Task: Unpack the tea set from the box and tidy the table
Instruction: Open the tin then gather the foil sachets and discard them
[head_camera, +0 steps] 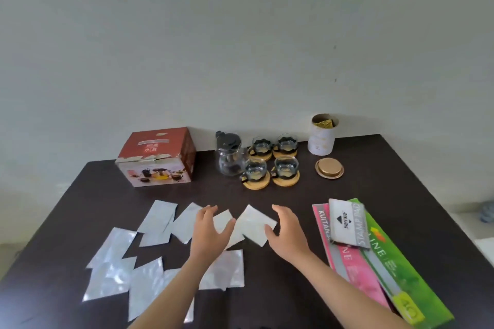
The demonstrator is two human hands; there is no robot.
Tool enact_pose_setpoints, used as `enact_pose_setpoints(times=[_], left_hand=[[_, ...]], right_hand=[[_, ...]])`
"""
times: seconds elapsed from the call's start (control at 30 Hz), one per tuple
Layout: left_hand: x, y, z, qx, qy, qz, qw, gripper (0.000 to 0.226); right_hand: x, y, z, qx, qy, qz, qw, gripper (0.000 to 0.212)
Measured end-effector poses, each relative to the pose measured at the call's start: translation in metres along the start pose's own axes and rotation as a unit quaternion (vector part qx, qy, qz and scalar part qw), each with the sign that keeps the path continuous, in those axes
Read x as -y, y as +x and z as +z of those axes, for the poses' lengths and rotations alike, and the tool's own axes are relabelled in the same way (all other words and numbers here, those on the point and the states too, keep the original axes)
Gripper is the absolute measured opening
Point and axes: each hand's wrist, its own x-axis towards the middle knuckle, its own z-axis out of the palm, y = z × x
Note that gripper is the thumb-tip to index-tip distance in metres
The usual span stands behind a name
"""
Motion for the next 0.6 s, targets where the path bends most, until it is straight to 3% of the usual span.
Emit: enact_pose_setpoints(times=[0.17, 0.4, 0.6], left_hand=[[0.112, -0.043, -0.061, -0.017, 0.091, -0.059, 0.994, 0.079], [0.224, -0.093, -0.108, 0.014, 0.174, -0.146, 0.974, 0.109], [0.236, -0.101, -0.095, 0.027, 0.189, -0.105, 0.976, 0.095]], right_hand=[[0.015, -0.055, 0.066, 0.024, -0.047, 0.041, 0.998, 0.064], [0.026, -0.102, 0.124, -0.020, -0.151, 0.105, 0.983, 0.072], [0.057, -0.122, 0.167, -0.009, -0.214, 0.138, 0.967, 0.071]])
